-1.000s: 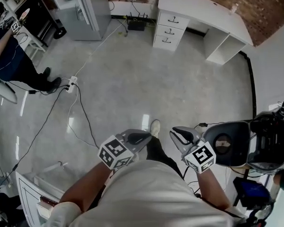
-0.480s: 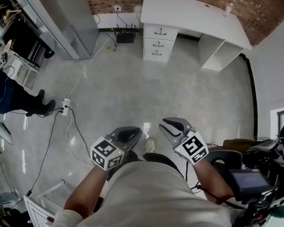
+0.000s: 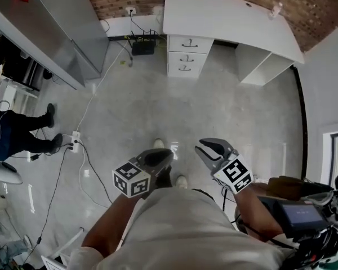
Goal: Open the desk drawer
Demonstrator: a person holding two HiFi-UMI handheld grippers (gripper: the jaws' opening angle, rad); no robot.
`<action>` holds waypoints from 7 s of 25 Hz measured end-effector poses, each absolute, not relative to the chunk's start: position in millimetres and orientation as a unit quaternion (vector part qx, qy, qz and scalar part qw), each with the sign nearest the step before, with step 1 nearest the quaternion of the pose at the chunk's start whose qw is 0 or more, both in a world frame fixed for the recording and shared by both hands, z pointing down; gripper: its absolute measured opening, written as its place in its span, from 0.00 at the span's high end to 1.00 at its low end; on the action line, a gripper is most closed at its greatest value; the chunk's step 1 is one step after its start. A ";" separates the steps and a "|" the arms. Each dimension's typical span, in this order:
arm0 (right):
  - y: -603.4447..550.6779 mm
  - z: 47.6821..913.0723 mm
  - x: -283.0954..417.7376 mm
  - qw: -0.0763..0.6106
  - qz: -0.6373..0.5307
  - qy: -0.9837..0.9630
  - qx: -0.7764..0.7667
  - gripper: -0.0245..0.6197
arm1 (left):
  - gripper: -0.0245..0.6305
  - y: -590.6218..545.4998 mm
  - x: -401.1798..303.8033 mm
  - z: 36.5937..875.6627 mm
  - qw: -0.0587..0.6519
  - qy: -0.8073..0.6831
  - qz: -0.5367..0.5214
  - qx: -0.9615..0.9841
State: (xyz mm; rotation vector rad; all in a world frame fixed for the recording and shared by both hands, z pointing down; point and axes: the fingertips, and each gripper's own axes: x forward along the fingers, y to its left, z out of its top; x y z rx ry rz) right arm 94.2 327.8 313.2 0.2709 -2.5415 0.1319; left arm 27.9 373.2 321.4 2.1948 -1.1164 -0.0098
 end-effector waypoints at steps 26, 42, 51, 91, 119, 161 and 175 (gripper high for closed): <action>-42.6 356.7 -17.1 0.328 0.126 -0.932 0.088 0.85 | 0.89 -52.3 -70.4 464.8 0.499 -0.397 -0.109 0.763; -210.1 441.5 -23.6 0.402 0.132 -0.906 -0.024 0.85 | 0.82 -277.0 -104.1 628.3 0.552 -0.493 -0.304 0.600; -222.9 475.3 3.8 0.435 0.171 -0.884 -0.011 0.85 | 0.76 -343.7 -134.6 707.2 0.560 -0.513 -0.392 0.519; -137.6 488.0 21.7 0.428 0.211 -0.878 0.047 0.85 | 0.91 -237.0 -94.9 724.6 0.608 -0.479 -0.402 0.490; -124.9 463.0 14.9 0.380 0.200 -0.900 0.077 0.85 | 0.83 -169.7 -111.7 670.5 0.617 -0.473 -0.324 0.540; -114.2 464.1 -0.7 0.295 0.089 -0.950 0.048 0.94 | 0.96 -68.0 15.7 397.5 0.328 -0.293 0.097 0.893; -105.5 459.3 -9.3 0.300 0.066 -0.951 0.028 0.94 | 0.96 -62.7 11.4 403.8 0.325 -0.308 0.097 0.889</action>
